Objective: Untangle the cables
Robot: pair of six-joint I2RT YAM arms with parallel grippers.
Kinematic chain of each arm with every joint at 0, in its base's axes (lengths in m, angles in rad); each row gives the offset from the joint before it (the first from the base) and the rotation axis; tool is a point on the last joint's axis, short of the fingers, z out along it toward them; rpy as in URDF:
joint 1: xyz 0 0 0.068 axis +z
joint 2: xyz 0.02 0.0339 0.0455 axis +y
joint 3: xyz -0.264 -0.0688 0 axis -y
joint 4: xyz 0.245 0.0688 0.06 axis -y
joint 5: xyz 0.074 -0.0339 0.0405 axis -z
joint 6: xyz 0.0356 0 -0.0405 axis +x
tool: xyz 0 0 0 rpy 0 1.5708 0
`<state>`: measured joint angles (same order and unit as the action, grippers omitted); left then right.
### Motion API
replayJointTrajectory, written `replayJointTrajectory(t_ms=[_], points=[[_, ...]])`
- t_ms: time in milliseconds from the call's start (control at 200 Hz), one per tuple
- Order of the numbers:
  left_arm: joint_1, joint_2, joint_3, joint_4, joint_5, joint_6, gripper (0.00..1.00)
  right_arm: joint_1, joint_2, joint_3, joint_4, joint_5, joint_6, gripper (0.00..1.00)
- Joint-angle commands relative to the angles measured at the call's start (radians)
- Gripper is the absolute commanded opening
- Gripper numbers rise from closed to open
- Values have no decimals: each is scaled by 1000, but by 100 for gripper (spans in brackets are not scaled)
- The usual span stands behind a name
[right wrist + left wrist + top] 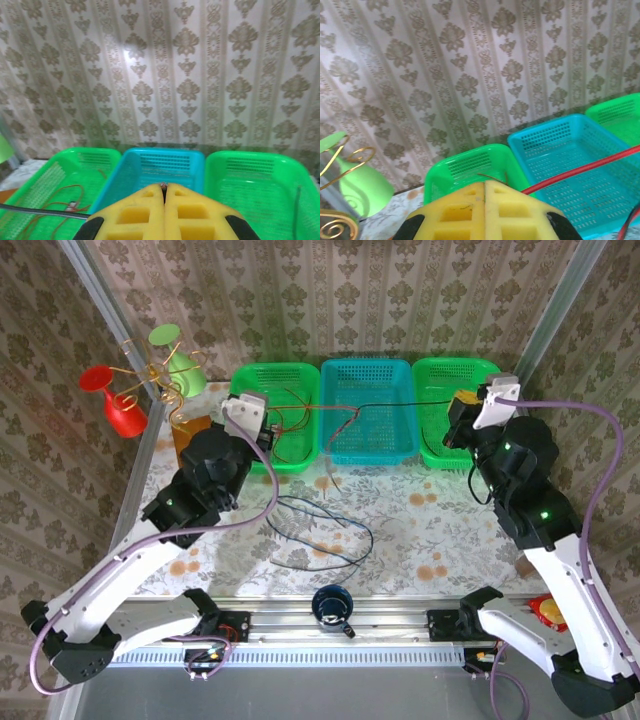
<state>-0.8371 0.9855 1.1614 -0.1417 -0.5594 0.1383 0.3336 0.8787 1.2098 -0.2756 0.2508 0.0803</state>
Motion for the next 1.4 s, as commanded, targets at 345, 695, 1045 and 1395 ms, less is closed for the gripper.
replayJointTrajectory(t_ms=[345,695,1045,1395], points=[[158,-193,-69,19,-140,-30,0,-133,-113,-49,50,282,-128,0],[206,-337,-161,87,-265,-8,0,-222,-142,-92,108,356,-129,0],[270,-497,-260,88,-356,0,0,-314,-132,-136,108,328,-78,0],[319,-563,-309,-15,-401,11,0,-451,-83,-168,85,238,-12,0]])
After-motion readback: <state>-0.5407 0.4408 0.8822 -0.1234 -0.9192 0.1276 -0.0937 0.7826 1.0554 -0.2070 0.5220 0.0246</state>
